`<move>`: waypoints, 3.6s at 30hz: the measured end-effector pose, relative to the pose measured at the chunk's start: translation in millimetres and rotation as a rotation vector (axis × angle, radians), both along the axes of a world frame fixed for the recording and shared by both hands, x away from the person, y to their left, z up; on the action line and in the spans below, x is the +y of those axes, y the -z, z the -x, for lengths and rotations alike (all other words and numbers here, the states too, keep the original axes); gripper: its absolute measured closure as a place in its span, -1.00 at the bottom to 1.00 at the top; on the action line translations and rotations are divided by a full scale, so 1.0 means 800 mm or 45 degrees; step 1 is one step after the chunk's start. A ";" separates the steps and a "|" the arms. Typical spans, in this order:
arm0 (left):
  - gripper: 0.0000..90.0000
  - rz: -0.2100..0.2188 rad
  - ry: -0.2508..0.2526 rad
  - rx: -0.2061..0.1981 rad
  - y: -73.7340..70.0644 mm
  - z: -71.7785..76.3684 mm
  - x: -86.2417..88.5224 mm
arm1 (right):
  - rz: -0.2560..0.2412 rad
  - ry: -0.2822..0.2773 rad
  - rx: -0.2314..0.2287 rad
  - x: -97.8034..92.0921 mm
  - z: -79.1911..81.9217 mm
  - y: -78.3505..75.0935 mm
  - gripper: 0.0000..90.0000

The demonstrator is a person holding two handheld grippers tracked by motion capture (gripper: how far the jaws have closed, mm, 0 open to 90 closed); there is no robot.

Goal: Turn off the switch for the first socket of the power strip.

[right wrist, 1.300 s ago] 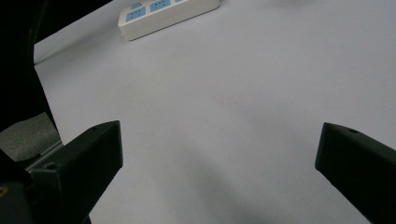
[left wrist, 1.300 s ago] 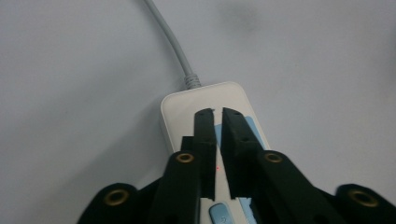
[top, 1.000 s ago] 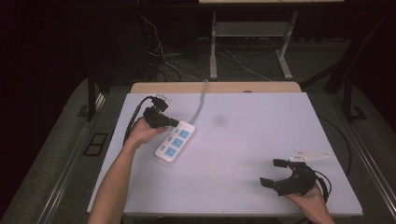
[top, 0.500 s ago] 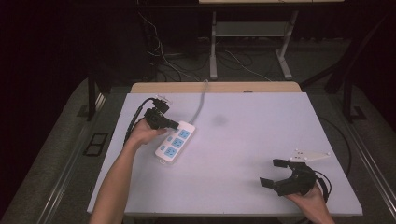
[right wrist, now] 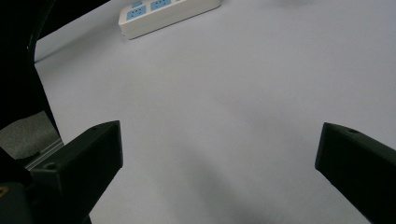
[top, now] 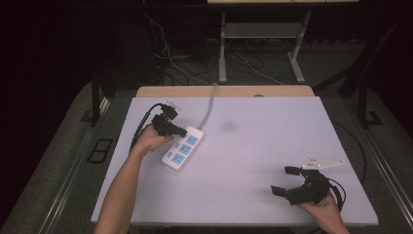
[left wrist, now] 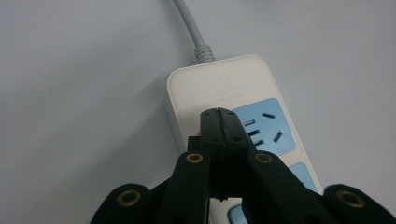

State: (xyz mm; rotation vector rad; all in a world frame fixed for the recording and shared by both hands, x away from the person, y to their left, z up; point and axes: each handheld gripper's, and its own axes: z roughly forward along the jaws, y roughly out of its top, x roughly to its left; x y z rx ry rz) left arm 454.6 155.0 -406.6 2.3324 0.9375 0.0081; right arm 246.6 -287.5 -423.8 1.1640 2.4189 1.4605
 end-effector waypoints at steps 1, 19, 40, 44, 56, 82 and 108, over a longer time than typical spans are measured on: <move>0.99 -0.003 0.002 -0.001 0.000 0.000 0.000 | 0.001 0.000 -0.001 0.000 0.000 0.000 -0.99; 1.00 0.030 -0.018 -0.016 0.005 0.002 0.005 | 0.004 -0.005 -0.009 0.000 0.001 -0.001 -0.99; 1.00 -0.028 -0.027 -0.058 0.002 0.008 -0.002 | -0.002 0.007 -0.010 -0.002 0.002 -0.002 -0.99; 1.00 0.015 -0.036 -0.068 -0.002 0.009 -0.001 | -0.002 0.007 -0.010 -0.002 0.001 -0.002 -0.99; 1.00 0.097 -0.090 -0.125 -0.024 0.013 0.022 | 0.000 0.012 -0.009 -0.003 0.000 -0.001 -0.99; 0.98 0.195 -0.229 -0.280 -0.072 0.065 0.066 | -0.004 0.014 -0.004 -0.002 0.000 -0.002 -0.99; -1.00 0.431 -0.337 -0.384 -0.090 0.150 0.097 | -0.002 0.015 -0.008 -0.001 0.001 -0.001 -0.99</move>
